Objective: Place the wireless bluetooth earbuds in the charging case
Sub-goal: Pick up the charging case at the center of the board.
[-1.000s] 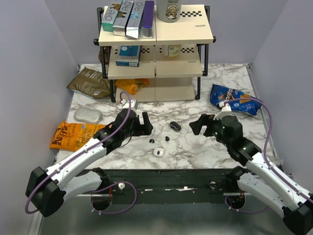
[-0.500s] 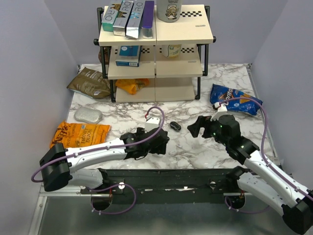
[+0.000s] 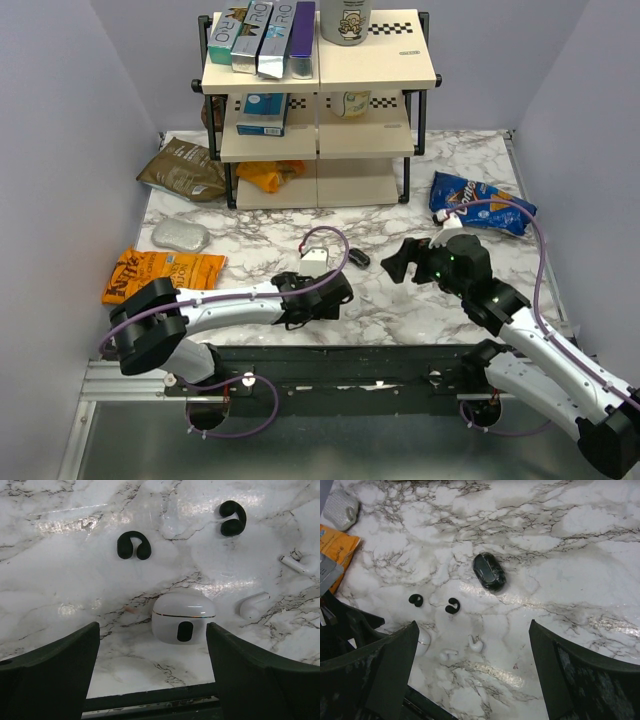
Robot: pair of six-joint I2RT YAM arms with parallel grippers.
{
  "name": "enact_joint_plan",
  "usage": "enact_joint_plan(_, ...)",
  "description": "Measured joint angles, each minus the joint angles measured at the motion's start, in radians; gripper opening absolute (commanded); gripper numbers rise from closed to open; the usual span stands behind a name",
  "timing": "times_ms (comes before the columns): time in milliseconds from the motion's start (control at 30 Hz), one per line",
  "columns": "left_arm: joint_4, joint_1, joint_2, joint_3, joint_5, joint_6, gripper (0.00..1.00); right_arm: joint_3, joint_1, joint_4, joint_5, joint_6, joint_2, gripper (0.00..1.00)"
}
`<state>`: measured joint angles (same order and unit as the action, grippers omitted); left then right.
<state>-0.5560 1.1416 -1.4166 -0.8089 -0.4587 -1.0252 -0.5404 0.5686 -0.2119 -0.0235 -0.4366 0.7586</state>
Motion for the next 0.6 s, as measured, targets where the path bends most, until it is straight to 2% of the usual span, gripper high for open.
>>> enact_joint_plan(600,0.06,0.034,-0.131,-0.038,0.003,0.016,0.79,0.0,0.001,-0.022,-0.011,-0.008,-0.048,1.0)
